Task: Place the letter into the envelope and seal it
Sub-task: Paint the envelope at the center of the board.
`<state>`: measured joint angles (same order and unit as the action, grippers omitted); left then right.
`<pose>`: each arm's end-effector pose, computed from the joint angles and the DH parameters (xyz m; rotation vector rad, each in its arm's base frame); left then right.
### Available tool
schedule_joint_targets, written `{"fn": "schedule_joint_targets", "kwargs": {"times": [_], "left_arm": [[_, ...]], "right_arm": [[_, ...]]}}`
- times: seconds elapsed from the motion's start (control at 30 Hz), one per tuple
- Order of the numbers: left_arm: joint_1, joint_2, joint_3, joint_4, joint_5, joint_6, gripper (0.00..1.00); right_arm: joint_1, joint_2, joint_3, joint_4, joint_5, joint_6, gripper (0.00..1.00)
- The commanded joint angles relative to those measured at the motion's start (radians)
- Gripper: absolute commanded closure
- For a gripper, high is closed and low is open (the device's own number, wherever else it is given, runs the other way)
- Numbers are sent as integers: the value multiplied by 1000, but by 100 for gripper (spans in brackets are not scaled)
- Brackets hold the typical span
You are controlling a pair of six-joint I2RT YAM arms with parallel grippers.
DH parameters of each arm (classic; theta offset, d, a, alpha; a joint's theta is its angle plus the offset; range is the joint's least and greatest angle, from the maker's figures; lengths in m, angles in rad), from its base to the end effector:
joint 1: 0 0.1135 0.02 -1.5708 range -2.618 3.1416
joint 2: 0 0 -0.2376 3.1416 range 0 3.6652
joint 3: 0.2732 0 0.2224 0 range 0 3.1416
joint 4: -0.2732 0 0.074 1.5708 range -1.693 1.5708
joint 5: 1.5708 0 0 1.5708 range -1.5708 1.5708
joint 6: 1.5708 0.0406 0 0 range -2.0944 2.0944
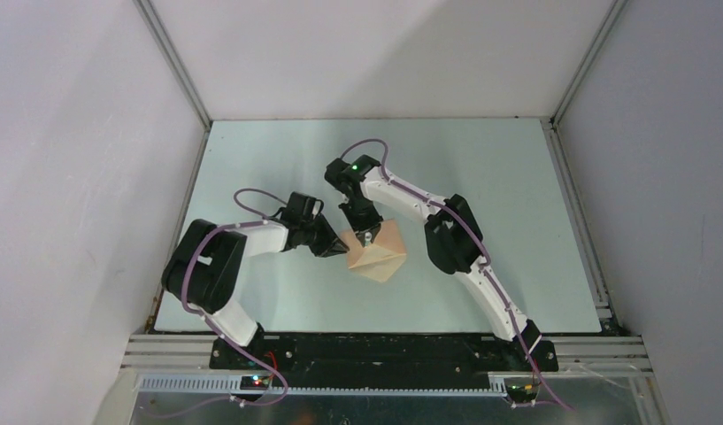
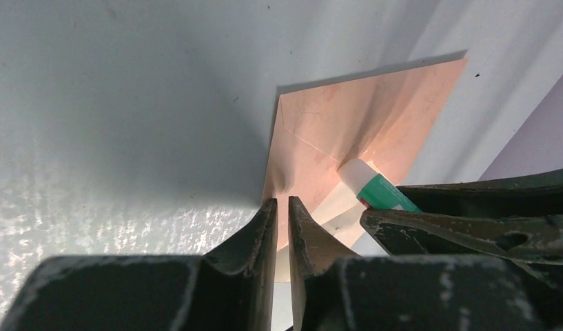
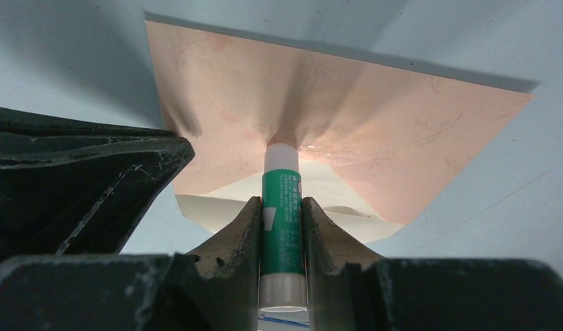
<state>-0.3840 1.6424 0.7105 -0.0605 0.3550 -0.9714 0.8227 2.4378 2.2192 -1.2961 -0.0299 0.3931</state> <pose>0.2489 -0.1158 0.1205 -0.6600 2.6928 -0.9034 0.2914 0.3157 0.1650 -0.6645 3.0396 0.0880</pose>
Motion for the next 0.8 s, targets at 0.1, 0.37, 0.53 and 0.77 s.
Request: {"fn": "schedule_joint_targets", "kwargs": {"times": [0.1, 0.37, 0.53, 0.77], "left_arm": [[-6, 39, 22, -7, -34, -1, 82], [-6, 35, 20, -10, -31, 4, 82], [-6, 32, 17, -11, -30, 3, 82], [-6, 34, 18, -11, -27, 6, 83]], "right_arm": [[-14, 43, 49, -46, 7, 5, 100], [-50, 42, 52, -81, 29, -4, 100], [-75, 50, 68, -104, 57, -12, 100], [-62, 65, 99, -95, -3, -16, 100]]}}
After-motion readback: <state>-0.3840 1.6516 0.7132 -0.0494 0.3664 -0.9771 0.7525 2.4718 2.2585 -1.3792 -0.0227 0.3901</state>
